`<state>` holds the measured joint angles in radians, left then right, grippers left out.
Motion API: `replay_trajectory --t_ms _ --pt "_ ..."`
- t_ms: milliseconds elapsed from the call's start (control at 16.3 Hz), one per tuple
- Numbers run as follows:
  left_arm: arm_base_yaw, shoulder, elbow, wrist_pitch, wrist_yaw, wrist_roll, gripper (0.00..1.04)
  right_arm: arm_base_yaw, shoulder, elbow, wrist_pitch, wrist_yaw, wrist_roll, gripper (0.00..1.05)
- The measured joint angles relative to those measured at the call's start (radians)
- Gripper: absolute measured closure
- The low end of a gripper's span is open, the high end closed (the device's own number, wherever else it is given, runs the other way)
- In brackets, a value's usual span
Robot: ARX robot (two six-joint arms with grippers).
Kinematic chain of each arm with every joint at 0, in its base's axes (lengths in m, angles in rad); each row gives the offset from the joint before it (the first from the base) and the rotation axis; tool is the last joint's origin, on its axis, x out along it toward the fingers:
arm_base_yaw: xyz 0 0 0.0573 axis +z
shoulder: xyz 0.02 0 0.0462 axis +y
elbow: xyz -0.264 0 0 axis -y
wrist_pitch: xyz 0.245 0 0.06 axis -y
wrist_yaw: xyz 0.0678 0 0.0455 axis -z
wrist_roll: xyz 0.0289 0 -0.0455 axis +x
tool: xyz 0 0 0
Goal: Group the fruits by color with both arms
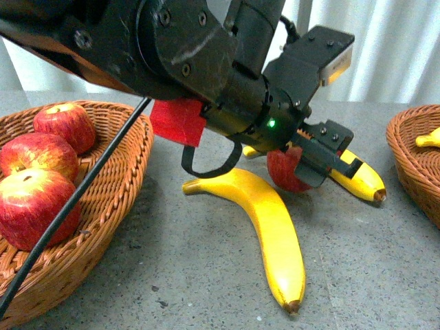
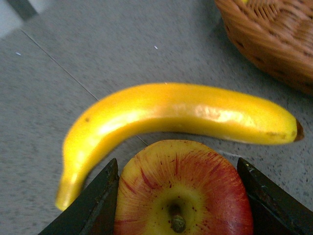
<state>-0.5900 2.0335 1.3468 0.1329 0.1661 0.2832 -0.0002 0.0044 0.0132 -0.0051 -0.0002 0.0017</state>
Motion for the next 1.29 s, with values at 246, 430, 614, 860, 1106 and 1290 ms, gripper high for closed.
replay_trajectory --t_ms 246,430,614,860,1106,1290 --pt "-0.003 -0.273 -0.128 0.107 -0.212 -0.050 0.43 0.000 0.000 0.000 0.000 0.000 0.000 0.07" --pt "0.073 -0.443 -0.287 0.132 -0.425 -0.179 0.43 0.000 0.000 0.000 0.000 0.000 0.000 0.07" --pt "0.190 -0.528 -0.412 0.147 -0.510 -0.254 0.43 0.000 0.000 0.000 0.000 0.000 0.000 0.07" --pt "0.236 -0.517 -0.488 0.137 -0.455 -0.284 0.43 0.000 0.000 0.000 0.000 0.000 0.000 0.07" --pt "0.230 -0.524 -0.494 0.156 -0.451 -0.278 0.17 0.000 0.000 0.000 0.000 0.000 0.000 0.07" --pt "0.225 -0.566 -0.518 0.151 -0.451 -0.275 0.07 0.000 0.000 0.000 0.000 0.000 0.000 0.07"
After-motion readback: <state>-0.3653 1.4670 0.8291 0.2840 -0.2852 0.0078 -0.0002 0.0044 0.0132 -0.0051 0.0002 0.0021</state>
